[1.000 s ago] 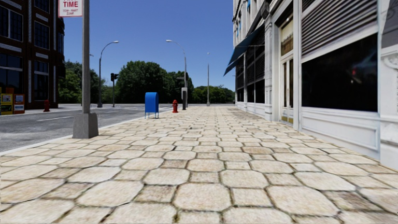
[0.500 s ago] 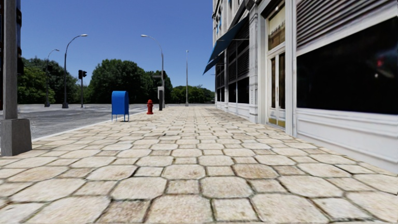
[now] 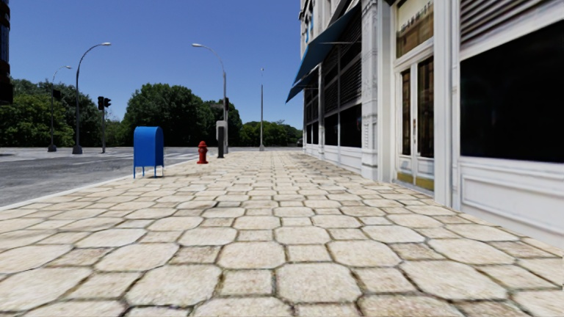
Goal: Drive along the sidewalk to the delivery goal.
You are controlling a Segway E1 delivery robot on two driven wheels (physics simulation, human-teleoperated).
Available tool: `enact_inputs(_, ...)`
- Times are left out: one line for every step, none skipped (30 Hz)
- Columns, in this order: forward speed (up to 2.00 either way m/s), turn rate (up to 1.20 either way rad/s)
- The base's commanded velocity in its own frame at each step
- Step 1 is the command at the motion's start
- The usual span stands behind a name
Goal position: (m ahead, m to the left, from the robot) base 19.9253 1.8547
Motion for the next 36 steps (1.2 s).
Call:
enact_inputs(2.00,0.00)
enact_inputs(2.00,0.00)
enact_inputs(2.00,0.00)
enact_inputs(2.00,0.00)
enact_inputs(2.00,0.00)
enact_inputs(2.00,0.00)
enact_inputs(2.00,0.00)
enact_inputs(2.00,0.09)
enact_inputs(2.00,0.21)
enact_inputs(2.00,0.21)
enact_inputs(2.00,0.26)
enact_inputs(2.00,0.27)
enact_inputs(2.00,0.27)
enact_inputs(2.00,0.27)
enact_inputs(2.00,0.27)
enact_inputs(2.00,0.27)
enact_inputs(2.00,0.27)
enact_inputs(2.00,0.27)
enact_inputs(2.00,0.27)
enact_inputs(2.00,0.27)
enact_inputs(2.00,0.27)
enact_inputs(2.00,0.27)
enact_inputs(2.00,0.27)
enact_inputs(2.00,0.27)
enact_inputs(2.00,0.00)
enact_inputs(2.00,0.00)
enact_inputs(2.00,0.00)
enact_inputs(2.00,0.00)
enact_inputs(2.00,0.00)
enact_inputs(2.00,0.00)
enact_inputs(2.00,0.00)
enact_inputs(2.00,0.00)
enact_inputs(2.00,0.00)
enact_inputs(2.00,0.00)
enact_inputs(2.00,0.00)
enact_inputs(2.00,0.00)
